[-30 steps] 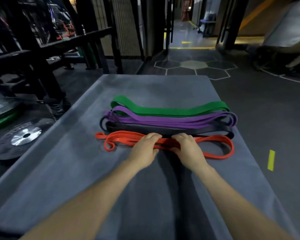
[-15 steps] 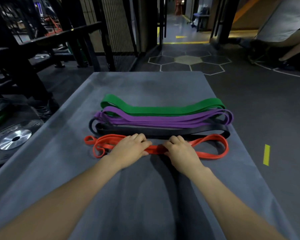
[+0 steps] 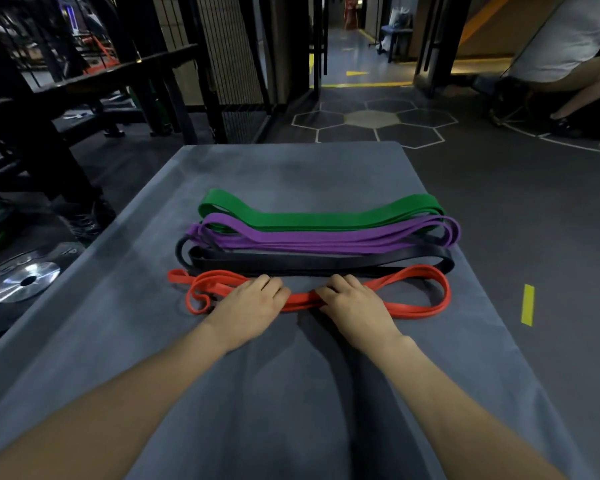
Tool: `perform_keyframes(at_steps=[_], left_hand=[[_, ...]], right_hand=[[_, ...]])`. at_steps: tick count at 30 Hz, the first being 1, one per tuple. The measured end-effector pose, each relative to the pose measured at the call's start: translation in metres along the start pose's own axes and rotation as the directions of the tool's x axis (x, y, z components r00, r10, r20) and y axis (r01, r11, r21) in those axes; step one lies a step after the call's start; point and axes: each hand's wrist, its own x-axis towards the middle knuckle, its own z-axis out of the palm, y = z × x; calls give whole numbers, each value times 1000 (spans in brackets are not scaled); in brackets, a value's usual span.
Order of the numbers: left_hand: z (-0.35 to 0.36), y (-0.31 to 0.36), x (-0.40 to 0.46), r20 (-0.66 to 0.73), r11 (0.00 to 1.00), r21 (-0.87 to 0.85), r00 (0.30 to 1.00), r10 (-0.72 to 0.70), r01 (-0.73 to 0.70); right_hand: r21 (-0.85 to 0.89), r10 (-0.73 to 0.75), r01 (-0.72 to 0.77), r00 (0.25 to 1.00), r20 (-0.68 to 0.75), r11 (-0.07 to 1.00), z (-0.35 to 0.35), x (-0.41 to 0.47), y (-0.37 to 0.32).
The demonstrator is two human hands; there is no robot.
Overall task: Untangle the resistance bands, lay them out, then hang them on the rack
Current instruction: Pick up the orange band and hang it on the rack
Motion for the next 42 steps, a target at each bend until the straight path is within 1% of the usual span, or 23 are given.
perform_keyframes(at_steps=[3, 6, 8, 10, 12, 15, 18, 20, 24, 26, 27, 28, 29, 30, 32, 34, 36, 37, 40, 42], left_hand=[[5, 3, -10, -41, 995, -97, 999, -16, 12], [4, -3, -9, -42, 989, -146, 998, -44, 37], [3, -4, -5, -36, 986, -154, 997, -61, 55], [3, -1, -2, -13, 985, -159, 997, -74, 71], [1, 5, -1, 12, 991, -95, 995, -99, 99], [-6, 11, 2, 2, 994, -21, 995, -104, 104], [-12, 11, 3, 0, 997, 11, 997, -83, 83], [-12, 11, 1, 22, 998, 12, 997, -69, 69], [-15, 14, -2, 59, 989, -101, 993, -104, 109], [-20, 12, -4, 127, 965, -203, 982, -143, 167], [-24, 10, -5, 157, 939, -276, 974, -164, 203], [-30, 8, -7, 201, 898, -362, 961, -188, 251], [-37, 6, -10, 213, 846, -451, 955, -208, 285], [-45, 4, -13, 214, 789, -533, 951, -224, 306], [-62, -2, -20, 220, 660, -672, 942, -255, 336], [-83, -10, -28, 227, 506, -789, 930, -289, 349], [-107, -17, -37, 230, 332, -880, 916, -329, 340], [-119, -20, -42, 223, 261, -908, 905, -361, 328], [-150, -33, -61, 191, 85, -963, 866, -462, 258], [-169, -43, -76, 181, -45, -981, 816, -549, 187]], right_hand=[[43, 23, -23, 1000, -9, 999, -3, 4, -1], [119, 71, -76, 997, 39, 990, -8, 6, -1], [83, 79, -86, 993, 90, 993, -9, 7, -1], [69, 71, -77, 995, 77, 995, -9, 6, -2], [69, 53, -57, 997, 64, 996, -7, 6, -3], [47, 35, -37, 998, 54, 998, -5, 4, -4], [16, 48, -49, 998, 43, 999, -3, 4, -5], [-3, 47, -47, 999, 27, 999, -2, 4, -6], [2, 8, -8, 1000, -24, 1000, -4, 1, -7], [16, -17, 18, 999, -39, 1000, -4, -1, -6], [27, -26, 27, 999, -38, 999, -5, -3, -6], [48, -28, 29, 999, -25, 998, -8, -3, -6], [89, -31, 31, 1000, 0, 996, -12, -4, -7], [150, -36, 34, 999, 14, 988, -17, -3, -9], [298, -10, -9, 998, 61, 955, -33, 1, -16], [472, 16, -35, 999, 45, 881, -52, 6, -28], [603, 9, 0, 1000, -12, 797, -72, 12, -43], [653, -4, 21, 1000, -27, 757, -84, 15, -52], [737, -41, 75, 997, -63, 672, -118, 29, -82], [764, -75, 147, 989, -128, 628, -139, 44, -106]])
